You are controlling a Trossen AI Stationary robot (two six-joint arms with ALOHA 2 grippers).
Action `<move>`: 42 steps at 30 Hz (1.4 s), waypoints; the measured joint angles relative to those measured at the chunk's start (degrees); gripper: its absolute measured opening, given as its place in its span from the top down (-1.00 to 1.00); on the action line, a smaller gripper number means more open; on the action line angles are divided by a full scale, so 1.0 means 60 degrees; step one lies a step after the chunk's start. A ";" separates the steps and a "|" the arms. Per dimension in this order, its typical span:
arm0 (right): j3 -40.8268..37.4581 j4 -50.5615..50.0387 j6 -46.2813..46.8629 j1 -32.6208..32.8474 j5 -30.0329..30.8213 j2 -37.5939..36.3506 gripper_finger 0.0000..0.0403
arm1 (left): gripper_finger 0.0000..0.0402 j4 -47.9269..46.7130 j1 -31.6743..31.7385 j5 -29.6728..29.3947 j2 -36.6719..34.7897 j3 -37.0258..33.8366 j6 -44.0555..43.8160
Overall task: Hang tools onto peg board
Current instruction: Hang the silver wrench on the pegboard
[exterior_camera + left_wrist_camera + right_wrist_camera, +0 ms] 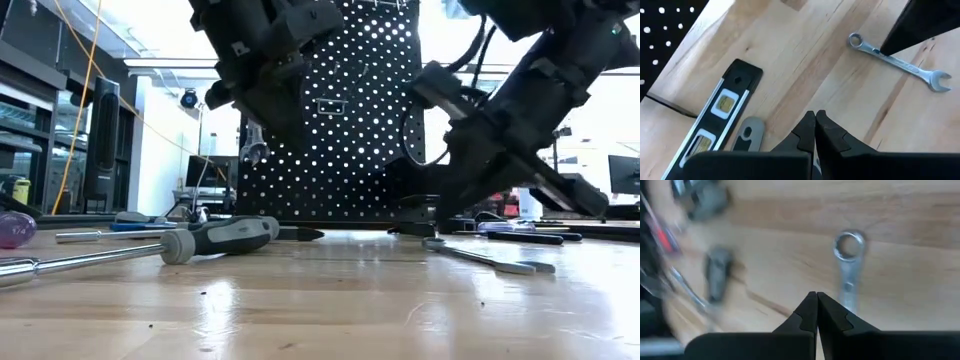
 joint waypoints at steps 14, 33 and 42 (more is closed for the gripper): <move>0.0015 -0.1622 -0.3268 0.1282 -0.2403 -0.0359 1.00 | 1.00 0.0361 -0.0489 0.0293 -0.0014 -0.0004 -0.0802; 0.0633 0.2020 -0.3595 0.1012 -0.1730 0.1702 1.00 | 1.00 0.1225 -0.1381 0.0928 -0.0013 0.0000 -0.1603; 0.2026 0.0448 -0.5894 0.0463 -0.0871 0.1154 1.00 | 1.00 0.1131 -0.1637 0.0751 -0.0051 0.0000 -0.1693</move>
